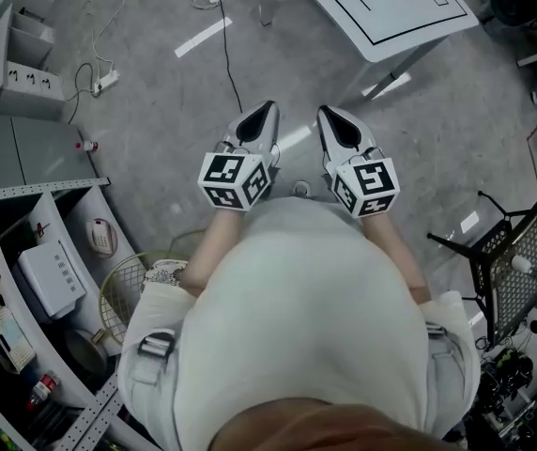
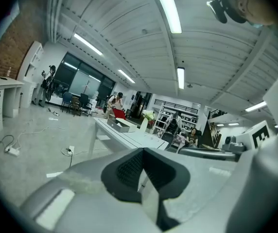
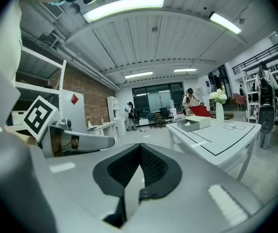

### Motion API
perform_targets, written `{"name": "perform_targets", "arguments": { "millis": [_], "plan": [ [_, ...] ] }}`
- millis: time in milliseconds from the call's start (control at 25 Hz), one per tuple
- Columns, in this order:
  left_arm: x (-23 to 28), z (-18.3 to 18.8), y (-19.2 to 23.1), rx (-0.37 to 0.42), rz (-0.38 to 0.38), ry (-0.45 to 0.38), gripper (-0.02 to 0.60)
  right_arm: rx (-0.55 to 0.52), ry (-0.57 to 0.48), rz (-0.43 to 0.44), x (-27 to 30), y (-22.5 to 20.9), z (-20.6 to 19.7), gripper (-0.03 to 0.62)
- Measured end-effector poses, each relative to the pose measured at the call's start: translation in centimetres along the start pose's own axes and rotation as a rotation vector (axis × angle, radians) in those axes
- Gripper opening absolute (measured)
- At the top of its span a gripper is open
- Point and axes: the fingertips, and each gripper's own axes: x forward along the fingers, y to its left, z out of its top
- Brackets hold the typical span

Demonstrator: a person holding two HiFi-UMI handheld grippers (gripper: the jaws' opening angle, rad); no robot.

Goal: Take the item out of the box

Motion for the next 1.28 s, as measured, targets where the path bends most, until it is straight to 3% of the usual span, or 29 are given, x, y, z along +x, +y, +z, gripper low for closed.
{"name": "perform_targets", "arguments": {
  "millis": [520, 880, 1280],
  "plan": [
    [0.6, -1.6, -2.3, -0.020, 0.018, 0.001, 0.000, 0.032, 0.014, 0.051, -1.4, -1.1, -1.3, -0.003],
    [1.6, -1.0, -0.8, -0.032, 0.056, -0.016, 0.000, 0.021, 0.017, 0.071, 0.0, -1.7, -0.9, -0.003],
    [4.9, 0.7, 3.3, -0.043, 0.055, -0.016, 0.000, 0.012, 0.016, 0.077, 5.6, -3.2, 0.3, -0.002]
  ]
}}
